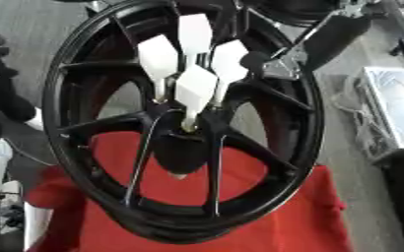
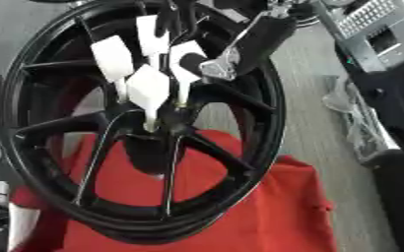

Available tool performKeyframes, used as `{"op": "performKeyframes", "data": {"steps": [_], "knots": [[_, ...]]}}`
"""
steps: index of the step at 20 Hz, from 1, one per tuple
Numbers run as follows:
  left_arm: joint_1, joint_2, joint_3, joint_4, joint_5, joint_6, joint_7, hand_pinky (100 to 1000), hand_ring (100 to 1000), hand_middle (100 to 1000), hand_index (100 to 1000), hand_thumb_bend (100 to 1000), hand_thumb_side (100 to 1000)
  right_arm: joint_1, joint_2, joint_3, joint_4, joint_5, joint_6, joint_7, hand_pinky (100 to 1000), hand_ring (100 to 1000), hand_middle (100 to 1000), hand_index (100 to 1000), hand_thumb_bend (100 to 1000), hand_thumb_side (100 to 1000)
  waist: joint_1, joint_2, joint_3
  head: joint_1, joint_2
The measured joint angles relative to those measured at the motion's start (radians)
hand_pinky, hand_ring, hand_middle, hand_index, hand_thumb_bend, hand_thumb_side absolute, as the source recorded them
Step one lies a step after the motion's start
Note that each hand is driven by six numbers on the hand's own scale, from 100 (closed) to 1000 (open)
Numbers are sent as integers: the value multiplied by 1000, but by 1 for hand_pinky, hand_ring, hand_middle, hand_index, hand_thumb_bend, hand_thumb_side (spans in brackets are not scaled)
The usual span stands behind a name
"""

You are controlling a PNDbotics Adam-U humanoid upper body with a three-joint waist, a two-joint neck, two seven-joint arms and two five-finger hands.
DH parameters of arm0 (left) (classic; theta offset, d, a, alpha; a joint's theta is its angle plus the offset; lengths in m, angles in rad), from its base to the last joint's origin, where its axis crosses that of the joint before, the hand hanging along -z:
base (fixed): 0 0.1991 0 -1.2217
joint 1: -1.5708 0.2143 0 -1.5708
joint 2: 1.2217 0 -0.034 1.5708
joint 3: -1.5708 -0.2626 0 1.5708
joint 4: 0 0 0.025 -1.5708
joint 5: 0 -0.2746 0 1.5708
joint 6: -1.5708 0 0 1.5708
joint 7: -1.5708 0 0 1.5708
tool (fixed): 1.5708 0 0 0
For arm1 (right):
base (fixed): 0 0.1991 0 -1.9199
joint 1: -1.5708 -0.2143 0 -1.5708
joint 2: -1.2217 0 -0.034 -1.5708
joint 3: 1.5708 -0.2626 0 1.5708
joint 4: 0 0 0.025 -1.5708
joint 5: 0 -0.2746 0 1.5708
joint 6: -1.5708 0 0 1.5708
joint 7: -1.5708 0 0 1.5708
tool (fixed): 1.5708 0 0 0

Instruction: Pull the pin out of the wheel hub.

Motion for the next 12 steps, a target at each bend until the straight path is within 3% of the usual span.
{"op": "performKeyframes", "data": {"steps": [12], "knots": [[-8,-4,83,8,48,-17,83,645,811,729,761,140,826,28,0,-6,27,47,-4,-19,811,648,648,804,169,462,-1,1,11,-18,1]]}}
